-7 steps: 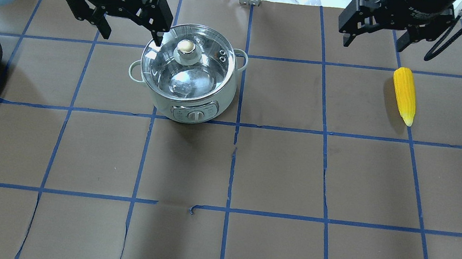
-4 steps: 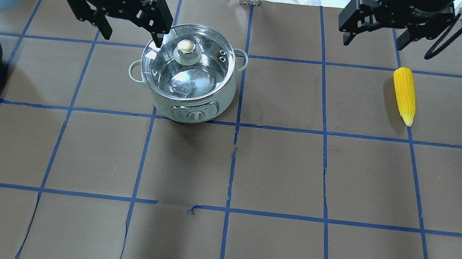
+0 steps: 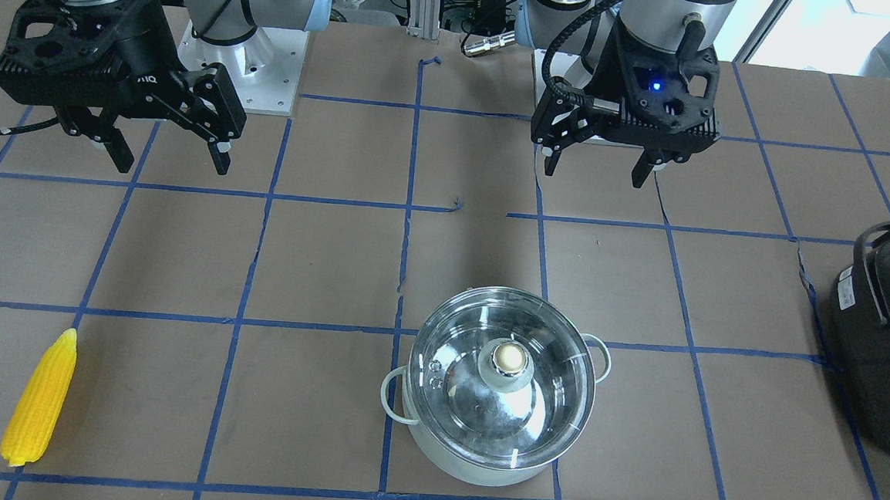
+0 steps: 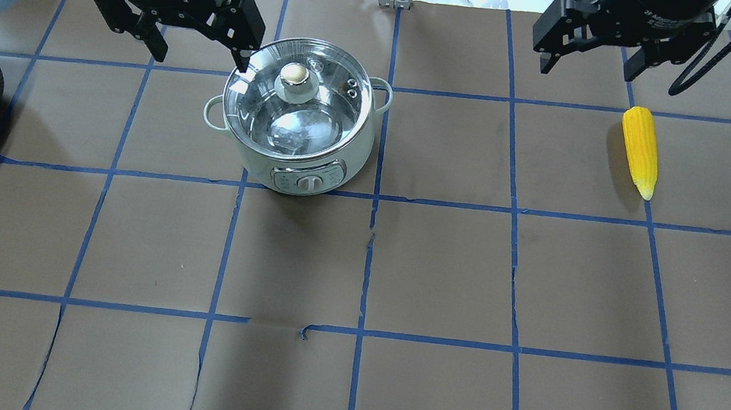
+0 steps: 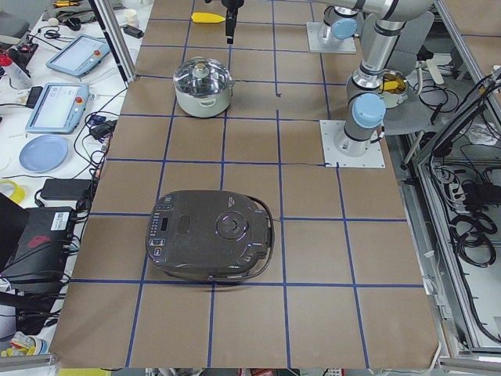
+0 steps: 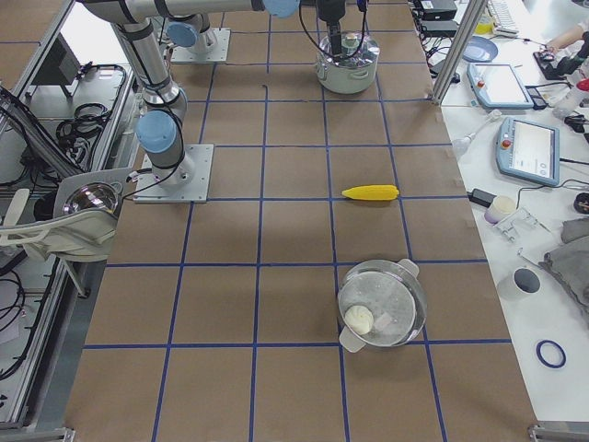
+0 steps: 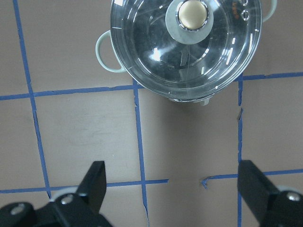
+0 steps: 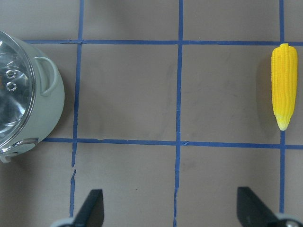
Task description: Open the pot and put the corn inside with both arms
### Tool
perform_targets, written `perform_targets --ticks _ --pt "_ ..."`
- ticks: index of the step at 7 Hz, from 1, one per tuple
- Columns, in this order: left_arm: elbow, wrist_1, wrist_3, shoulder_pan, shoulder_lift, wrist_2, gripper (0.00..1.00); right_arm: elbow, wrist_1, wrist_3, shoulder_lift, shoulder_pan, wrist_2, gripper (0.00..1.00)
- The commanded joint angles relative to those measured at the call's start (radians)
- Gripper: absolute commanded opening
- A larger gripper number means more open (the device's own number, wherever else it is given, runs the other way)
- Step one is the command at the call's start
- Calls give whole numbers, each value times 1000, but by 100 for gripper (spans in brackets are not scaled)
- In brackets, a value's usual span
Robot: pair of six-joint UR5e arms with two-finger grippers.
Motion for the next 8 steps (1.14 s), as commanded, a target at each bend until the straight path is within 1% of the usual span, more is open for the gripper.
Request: perform_targets --ticks 1,2,4,5,6,7,8 --pt "0 -1 0 2 1 -1 100 -2 1 1 1 1 8 100" --pt "3 -10 -2 5 1 -1 100 1 1 3 4 1 2 100" --pt "17 -15 -10 24 -43 -4 100 0 3 13 7 0 5 100" --pt "21 9 -22 24 -76 -2 100 -2 7 13 7 0 5 100" --pt "27 64 -23 24 -119 -4 100 -2 9 13 7 0 5 100" --pt "31 89 -43 19 -173 -4 100 -2 -6 13 11 -2 12 100" --pt "32 141 -53 18 -219 -10 100 -12 -20 1 36 -34 3 100"
